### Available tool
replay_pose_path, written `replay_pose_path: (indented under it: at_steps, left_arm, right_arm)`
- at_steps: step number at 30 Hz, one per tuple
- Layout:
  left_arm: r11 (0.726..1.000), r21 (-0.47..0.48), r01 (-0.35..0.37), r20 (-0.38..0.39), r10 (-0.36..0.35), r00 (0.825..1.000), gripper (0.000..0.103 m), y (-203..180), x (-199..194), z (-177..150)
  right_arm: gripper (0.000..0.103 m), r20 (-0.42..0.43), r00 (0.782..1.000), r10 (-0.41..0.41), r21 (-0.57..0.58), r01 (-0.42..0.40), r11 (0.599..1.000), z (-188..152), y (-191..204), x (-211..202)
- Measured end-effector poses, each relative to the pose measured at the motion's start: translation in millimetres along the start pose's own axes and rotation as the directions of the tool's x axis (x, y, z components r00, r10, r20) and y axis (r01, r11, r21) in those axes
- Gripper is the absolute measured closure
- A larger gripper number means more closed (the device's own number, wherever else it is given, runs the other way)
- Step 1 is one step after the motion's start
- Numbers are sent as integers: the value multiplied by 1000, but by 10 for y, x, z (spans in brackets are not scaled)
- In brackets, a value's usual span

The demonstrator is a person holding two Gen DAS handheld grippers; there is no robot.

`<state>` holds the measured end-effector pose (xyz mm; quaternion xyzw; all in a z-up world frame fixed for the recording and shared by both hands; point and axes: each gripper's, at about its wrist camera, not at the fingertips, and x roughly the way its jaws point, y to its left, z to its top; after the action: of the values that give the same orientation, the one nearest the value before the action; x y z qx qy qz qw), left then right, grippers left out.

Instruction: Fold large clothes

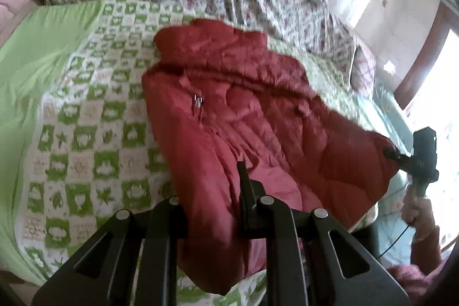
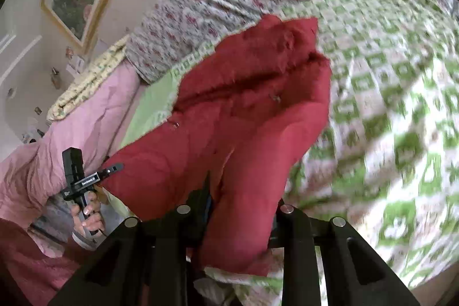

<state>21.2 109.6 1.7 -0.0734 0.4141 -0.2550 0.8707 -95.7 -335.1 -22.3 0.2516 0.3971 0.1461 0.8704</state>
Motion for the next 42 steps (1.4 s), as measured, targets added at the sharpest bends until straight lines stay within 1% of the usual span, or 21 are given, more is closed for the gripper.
replay_pose_path:
  at_steps: [4,8,10,13,20,26,35,37,42]
  left_arm:
    - [999,-34,3,61,-1,998,87,26,-35,228]
    - [999,-42,-1,98,5,995,87,21,-10,451]
    - [999,-39,-10,111,15,994,87,9,19,557]
    - [999,-39,-14,126,19,992,87,3,75,756]
    - [998,-68,-13,152,24,988,87,48,220,1162]
    - [989,-145,-2,144,23,989,86,199,472,1532]
    - [985,-162,-64,103,82,991,86,302,977,2103]
    - [981,-175,-82,87,99,991,86,353,1140,2215]
    - [969,-214,-127,43,140,989,85,497,1528,2406]
  right_arm:
    - [78,55,998,16,-11,-16,1000,211,41,2]
    - [78,105,994,21,-19,-19,1000,458,46,41]
    - [78,127,992,12,-21,-10,1000,584,37,73]
    - [78,150,988,-24,-28,28,999,768,47,149]
    - [78,194,980,-34,5,33,999,1209,-38,324]
    - [78,210,976,-55,16,52,998,1562,-89,511]
    - [77,243,968,-67,117,39,992,2063,-407,899]
    - [76,245,966,-80,143,45,989,2147,-484,999]
    - [75,230,963,-141,195,96,976,2366,-691,1293]
